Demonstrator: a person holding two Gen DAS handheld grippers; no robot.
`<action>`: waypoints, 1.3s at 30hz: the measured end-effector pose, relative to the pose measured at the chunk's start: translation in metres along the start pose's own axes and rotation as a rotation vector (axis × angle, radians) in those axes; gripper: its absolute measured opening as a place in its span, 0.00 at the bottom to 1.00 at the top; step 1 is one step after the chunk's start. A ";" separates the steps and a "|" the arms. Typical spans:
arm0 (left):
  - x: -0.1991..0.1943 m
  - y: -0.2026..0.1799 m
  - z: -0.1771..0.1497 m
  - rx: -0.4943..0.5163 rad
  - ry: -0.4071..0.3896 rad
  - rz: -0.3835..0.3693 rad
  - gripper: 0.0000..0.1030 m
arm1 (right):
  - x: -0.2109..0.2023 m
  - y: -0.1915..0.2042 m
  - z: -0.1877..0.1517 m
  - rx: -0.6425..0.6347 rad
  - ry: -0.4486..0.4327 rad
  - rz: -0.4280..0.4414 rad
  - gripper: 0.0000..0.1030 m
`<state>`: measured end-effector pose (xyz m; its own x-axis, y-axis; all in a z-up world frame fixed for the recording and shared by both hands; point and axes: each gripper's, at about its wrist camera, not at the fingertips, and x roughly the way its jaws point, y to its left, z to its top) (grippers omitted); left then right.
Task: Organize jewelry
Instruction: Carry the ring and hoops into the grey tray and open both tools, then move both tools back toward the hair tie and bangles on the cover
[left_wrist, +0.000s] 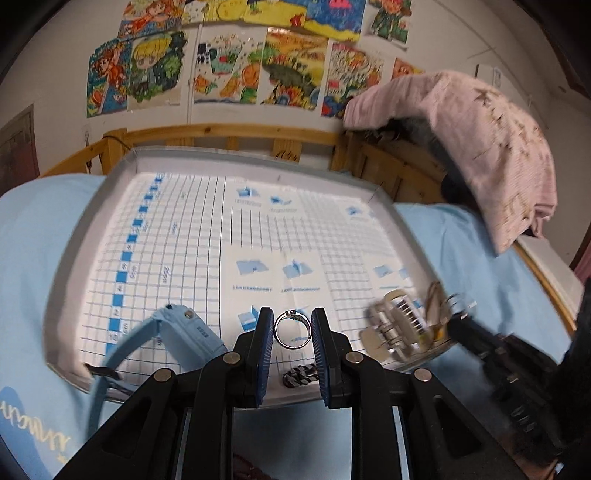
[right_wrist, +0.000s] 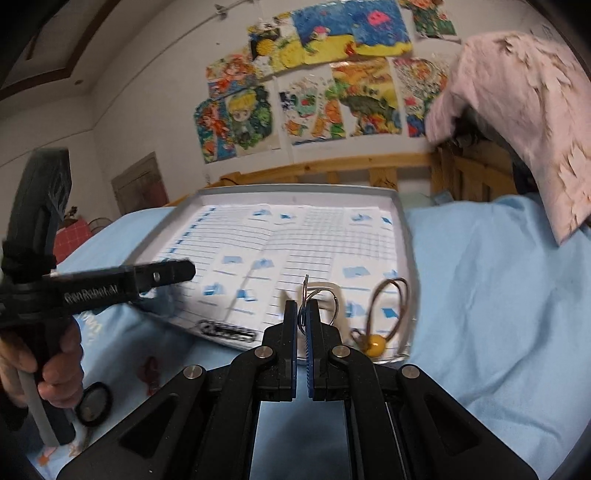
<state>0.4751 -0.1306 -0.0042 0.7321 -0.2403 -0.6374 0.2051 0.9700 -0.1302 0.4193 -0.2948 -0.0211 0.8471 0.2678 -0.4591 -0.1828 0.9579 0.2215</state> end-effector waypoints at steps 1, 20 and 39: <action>0.003 0.000 -0.001 -0.003 0.005 0.002 0.19 | 0.001 -0.004 0.000 0.017 -0.004 -0.003 0.03; -0.042 0.008 -0.017 -0.136 -0.105 -0.057 0.79 | -0.020 -0.015 -0.010 0.053 -0.025 -0.034 0.45; -0.231 -0.006 -0.120 -0.084 -0.397 0.101 1.00 | -0.206 0.042 -0.044 -0.027 -0.306 -0.048 0.98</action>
<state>0.2270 -0.0767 0.0529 0.9428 -0.1225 -0.3101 0.0774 0.9850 -0.1539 0.2155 -0.3054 0.0449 0.9653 0.1825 -0.1869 -0.1487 0.9721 0.1812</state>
